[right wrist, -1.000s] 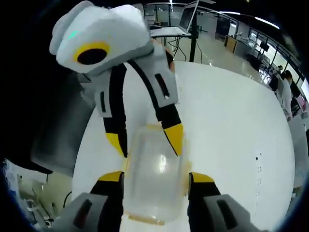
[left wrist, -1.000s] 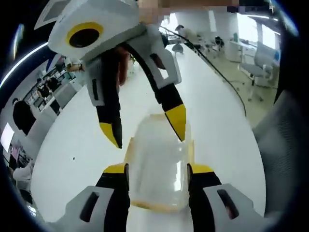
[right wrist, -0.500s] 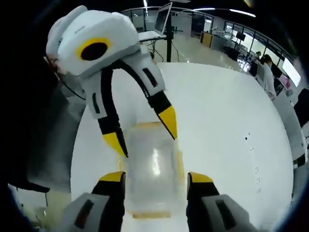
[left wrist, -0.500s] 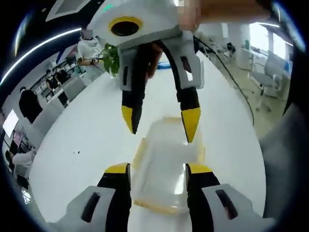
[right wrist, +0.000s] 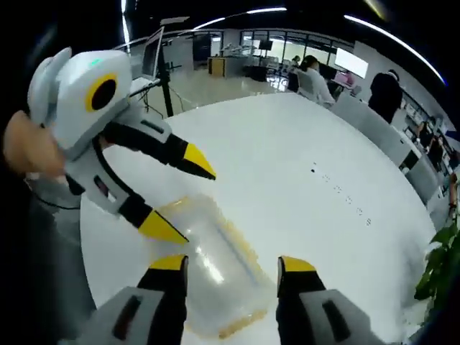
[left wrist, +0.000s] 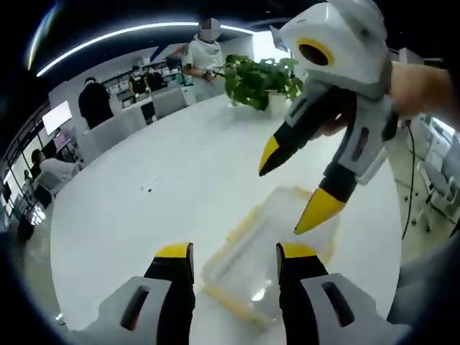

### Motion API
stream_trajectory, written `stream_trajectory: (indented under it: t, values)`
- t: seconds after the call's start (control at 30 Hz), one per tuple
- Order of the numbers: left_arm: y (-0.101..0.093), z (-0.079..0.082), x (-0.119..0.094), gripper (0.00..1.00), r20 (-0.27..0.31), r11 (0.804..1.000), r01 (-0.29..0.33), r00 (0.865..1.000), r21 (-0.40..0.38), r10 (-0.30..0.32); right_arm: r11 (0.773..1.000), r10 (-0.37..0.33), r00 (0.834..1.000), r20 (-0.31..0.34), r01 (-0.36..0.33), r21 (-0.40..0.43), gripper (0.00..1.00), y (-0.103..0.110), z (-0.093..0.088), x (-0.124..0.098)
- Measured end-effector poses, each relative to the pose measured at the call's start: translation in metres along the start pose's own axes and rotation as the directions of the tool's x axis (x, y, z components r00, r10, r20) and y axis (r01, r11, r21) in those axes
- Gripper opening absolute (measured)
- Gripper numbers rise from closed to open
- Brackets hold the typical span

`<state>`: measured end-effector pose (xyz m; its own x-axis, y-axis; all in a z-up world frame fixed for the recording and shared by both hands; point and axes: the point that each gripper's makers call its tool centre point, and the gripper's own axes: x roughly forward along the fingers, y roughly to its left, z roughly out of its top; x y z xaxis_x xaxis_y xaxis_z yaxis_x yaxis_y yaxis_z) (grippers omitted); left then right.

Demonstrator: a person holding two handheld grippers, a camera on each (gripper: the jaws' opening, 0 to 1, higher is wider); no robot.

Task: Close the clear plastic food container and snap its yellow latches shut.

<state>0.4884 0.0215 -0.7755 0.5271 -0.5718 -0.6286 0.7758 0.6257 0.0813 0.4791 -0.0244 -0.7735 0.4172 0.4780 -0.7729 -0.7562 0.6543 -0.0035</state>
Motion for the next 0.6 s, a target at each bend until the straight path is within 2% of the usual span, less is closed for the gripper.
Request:
stream_trajectory:
  t: [0.07,0.13,0.2,0.23,0.37,0.43,0.5,0.6]
  values:
    - [-0.001,-0.002,0.002,0.46,-0.008,1.000,-0.009,1.000,-0.014,0.009,0.999,-0.015,1.000,0.019,0.014,0.031,0.47,0.004,0.001,0.000]
    - [-0.001,-0.003,0.003,0.47,-0.016,0.999,-0.026,1.000,-0.021,0.025,0.998,-0.056,0.998,0.015,0.056,0.024,0.47,0.003,-0.003,0.000]
    - [0.004,-0.002,0.002,0.47,-0.015,0.997,-0.063,0.998,-0.048,0.062,0.995,-0.098,0.995,-0.007,0.098,0.027,0.48,0.001,-0.008,-0.001]
    - [0.008,-0.001,0.001,0.47,-0.016,0.993,-0.095,0.995,-0.067,0.094,0.992,-0.117,0.993,0.016,0.116,0.044,0.49,0.003,-0.006,-0.002]
    - [0.012,0.003,-0.004,0.40,-0.015,0.984,-0.165,0.986,-0.073,0.164,0.967,-0.222,0.974,0.045,0.215,0.138,0.49,-0.004,-0.006,-0.008]
    - [0.011,0.003,-0.004,0.43,-0.012,0.980,-0.177,0.984,-0.093,0.176,0.965,-0.239,0.970,0.036,0.233,0.122,0.49,-0.003,-0.010,-0.008]
    - [0.010,0.005,-0.004,0.42,-0.002,0.979,-0.171,0.985,-0.110,0.172,0.967,-0.222,0.974,0.032,0.216,0.133,0.50,-0.003,-0.012,-0.008]
    - [0.011,0.008,-0.007,0.42,0.015,0.978,-0.173,0.984,-0.121,0.176,0.963,-0.232,0.971,0.058,0.221,0.157,0.50,-0.010,-0.008,-0.014]
